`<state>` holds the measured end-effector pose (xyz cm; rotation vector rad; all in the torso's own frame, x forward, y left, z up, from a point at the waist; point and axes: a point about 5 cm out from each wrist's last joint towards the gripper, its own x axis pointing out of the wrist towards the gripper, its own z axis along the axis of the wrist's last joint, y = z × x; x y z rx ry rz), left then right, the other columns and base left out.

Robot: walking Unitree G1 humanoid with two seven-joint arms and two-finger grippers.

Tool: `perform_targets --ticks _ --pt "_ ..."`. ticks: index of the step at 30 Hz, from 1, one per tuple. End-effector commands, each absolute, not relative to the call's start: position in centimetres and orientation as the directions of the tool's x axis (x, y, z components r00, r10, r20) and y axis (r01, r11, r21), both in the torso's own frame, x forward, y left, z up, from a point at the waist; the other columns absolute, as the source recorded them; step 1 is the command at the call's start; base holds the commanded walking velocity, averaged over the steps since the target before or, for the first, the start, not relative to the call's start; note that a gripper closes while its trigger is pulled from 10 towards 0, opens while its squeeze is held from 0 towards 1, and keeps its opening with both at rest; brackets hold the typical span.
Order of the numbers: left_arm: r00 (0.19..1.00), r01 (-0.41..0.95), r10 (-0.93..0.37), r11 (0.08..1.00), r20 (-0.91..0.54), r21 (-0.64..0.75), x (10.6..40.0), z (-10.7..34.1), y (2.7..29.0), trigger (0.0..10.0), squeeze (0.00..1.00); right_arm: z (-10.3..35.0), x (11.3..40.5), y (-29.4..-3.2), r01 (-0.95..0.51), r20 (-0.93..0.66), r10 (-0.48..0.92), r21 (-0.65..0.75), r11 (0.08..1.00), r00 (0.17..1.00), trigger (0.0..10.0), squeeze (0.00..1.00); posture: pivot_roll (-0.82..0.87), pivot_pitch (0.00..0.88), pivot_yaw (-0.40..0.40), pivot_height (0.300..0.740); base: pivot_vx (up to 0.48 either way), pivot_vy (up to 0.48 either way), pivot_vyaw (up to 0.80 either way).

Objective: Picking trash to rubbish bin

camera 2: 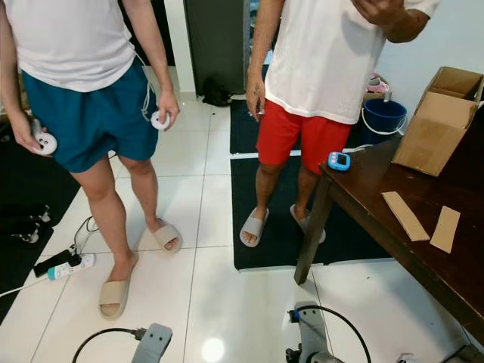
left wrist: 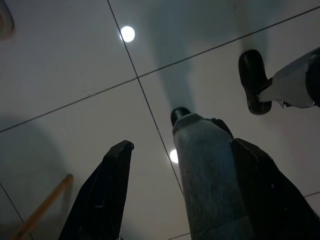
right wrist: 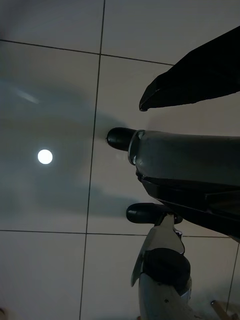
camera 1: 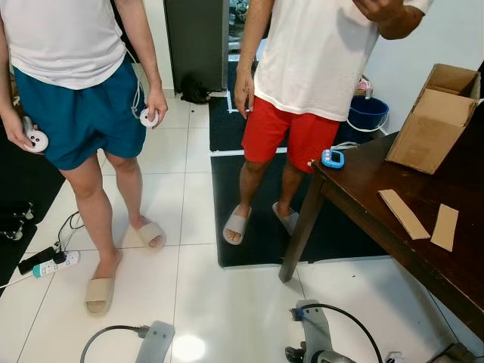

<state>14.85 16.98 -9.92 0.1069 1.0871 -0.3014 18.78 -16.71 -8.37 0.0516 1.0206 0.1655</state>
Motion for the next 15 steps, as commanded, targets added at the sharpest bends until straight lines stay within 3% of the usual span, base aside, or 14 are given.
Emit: perform_targets --ticks 1,15 --pt "0.417 0.277 -0.176 0.959 -0.892 -0.06 14.09 -10.21 16.97 10.0 0.0 -8.55 18.41 -16.77 -0.112 -0.849 0.159 0.119 0.987 0.503 10.0 0.0 0.04 0.004 0.007 0.74 0.0 0.0 0.0" --pt "0.435 0.269 -0.177 0.961 -0.883 -0.06 14.98 -9.83 17.49 10.0 0.0 -8.54 18.46 -16.63 -0.117 -0.85 0.162 0.119 0.986 0.501 10.0 0.0 0.04 0.004 0.007 0.74 0.0 0.0 0.0"
